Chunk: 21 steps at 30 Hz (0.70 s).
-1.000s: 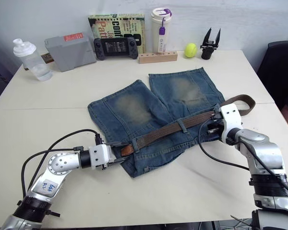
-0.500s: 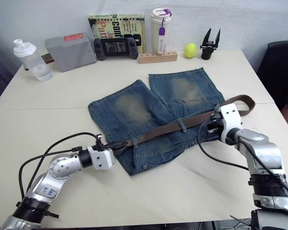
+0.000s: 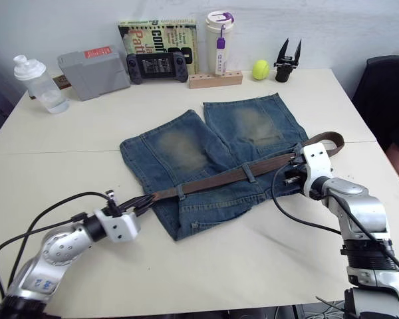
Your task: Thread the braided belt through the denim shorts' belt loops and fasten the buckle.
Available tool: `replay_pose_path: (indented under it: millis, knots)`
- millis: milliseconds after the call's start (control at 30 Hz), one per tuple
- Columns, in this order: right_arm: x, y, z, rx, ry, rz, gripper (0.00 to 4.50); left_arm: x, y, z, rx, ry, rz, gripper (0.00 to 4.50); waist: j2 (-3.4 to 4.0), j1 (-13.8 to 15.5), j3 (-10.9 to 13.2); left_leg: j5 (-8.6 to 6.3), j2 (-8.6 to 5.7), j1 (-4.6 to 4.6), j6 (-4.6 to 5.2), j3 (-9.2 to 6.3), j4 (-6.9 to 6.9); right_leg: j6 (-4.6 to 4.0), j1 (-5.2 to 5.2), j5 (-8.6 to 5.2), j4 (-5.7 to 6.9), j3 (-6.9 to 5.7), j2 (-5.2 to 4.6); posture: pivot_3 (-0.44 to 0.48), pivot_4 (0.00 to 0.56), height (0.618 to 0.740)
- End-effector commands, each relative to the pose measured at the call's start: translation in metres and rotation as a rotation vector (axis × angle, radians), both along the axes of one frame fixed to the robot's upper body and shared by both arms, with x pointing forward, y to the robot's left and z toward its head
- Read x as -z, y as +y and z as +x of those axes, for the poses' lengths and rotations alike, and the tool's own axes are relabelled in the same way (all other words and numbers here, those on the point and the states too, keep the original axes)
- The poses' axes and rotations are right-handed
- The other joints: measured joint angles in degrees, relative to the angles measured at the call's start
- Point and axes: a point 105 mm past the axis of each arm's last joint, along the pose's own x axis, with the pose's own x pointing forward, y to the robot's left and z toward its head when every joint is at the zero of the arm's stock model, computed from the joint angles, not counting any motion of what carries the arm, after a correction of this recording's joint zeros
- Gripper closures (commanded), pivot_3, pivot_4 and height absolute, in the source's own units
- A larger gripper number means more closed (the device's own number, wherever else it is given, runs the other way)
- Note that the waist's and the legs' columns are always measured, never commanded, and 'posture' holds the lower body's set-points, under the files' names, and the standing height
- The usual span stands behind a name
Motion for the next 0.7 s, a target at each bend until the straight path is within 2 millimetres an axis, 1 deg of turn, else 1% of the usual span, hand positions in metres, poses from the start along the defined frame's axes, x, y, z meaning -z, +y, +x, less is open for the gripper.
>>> replay_pose_path:
  millis: [33,100,233,267,333,433,533,567,633,700]
  knots:
    - [0.021,0.002,-0.003,-0.003,0.080,-0.001,4.50,-0.012,0.024,-0.007,-0.078,-0.044,0.012,4.41,-0.03,0.1,0.0,-0.01,0.00,0.00,-0.02,0.00,0.00,0.00,0.00,0.00,0.00,-0.02,-0.01,0.000,0.150,0.696]
    - [0.021,0.004,-0.002,-0.013,0.082,0.001,4.50,-0.014,0.042,-0.013,-0.137,-0.046,0.010,4.41,-0.12,0.0,-0.1,-0.06,0.00,0.00,-0.05,0.00,0.02,0.00,0.00,0.00,0.00,-0.01,-0.03,0.000,0.150,0.696]
    - [0.020,0.006,0.000,-0.021,0.083,0.001,4.50,-0.021,0.068,-0.024,-0.213,-0.099,0.019,4.41,-0.19,-0.2,-0.1,-0.10,0.00,0.00,-0.03,0.00,-0.01,-0.01,-0.02,-0.01,-0.01,0.00,-0.05,0.000,0.150,0.696]
    - [0.020,0.007,0.000,-0.026,0.084,0.002,4.50,-0.020,0.080,-0.029,-0.251,-0.097,0.023,4.41,-0.19,-0.3,-0.1,-0.11,0.00,0.00,-0.02,0.00,-0.01,-0.01,-0.02,-0.01,-0.02,0.00,-0.05,0.000,0.150,0.696]
    - [0.021,0.010,0.001,-0.040,0.088,0.003,4.50,-0.011,0.099,-0.038,-0.312,-0.064,0.025,4.41,-0.22,-0.9,-0.1,-0.12,0.00,-0.01,-0.03,0.00,-0.03,-0.01,-0.02,-0.01,-0.04,0.00,-0.05,0.000,0.150,0.696]
    - [0.021,0.013,0.002,-0.051,0.090,0.004,4.50,-0.002,0.111,-0.047,-0.349,-0.022,0.022,4.41,-0.23,-0.9,-0.1,-0.16,0.00,0.01,-0.07,0.02,-0.09,-0.02,-0.04,-0.02,-0.11,-0.02,-0.05,0.000,0.150,0.696]
    - [0.020,0.014,0.003,-0.056,0.088,0.003,4.50,0.018,0.137,-0.065,-0.455,0.069,-0.008,4.41,-0.29,-0.9,-0.2,-0.20,0.00,0.00,-0.04,0.03,-0.07,-0.02,-0.04,-0.01,-0.12,-0.01,-0.07,0.000,0.150,0.696]
    - [0.019,0.014,0.003,-0.059,0.087,0.002,4.50,0.023,0.147,-0.072,-0.494,0.088,-0.018,4.41,-0.30,-1.0,-0.2,-0.30,0.00,0.01,0.12,0.04,-0.07,-0.02,-0.04,-0.01,-0.11,0.00,-0.07,0.000,0.150,0.696]
    - [0.019,0.015,0.003,-0.064,0.087,0.003,4.50,0.027,0.157,-0.080,-0.532,0.103,-0.031,4.41,-0.28,-1.1,-0.2,-0.37,0.01,0.03,0.14,0.04,-0.10,-0.05,-0.06,-0.03,-0.12,0.02,-0.07,0.000,0.150,0.696]
    - [0.019,0.016,0.003,-0.070,0.089,0.002,4.50,0.028,0.162,-0.085,-0.554,0.108,-0.042,4.41,-0.27,-1.2,-0.2,-0.39,0.01,0.05,0.12,0.04,-0.15,-0.12,-0.10,-0.07,-0.11,0.02,-0.07,0.000,0.150,0.696]
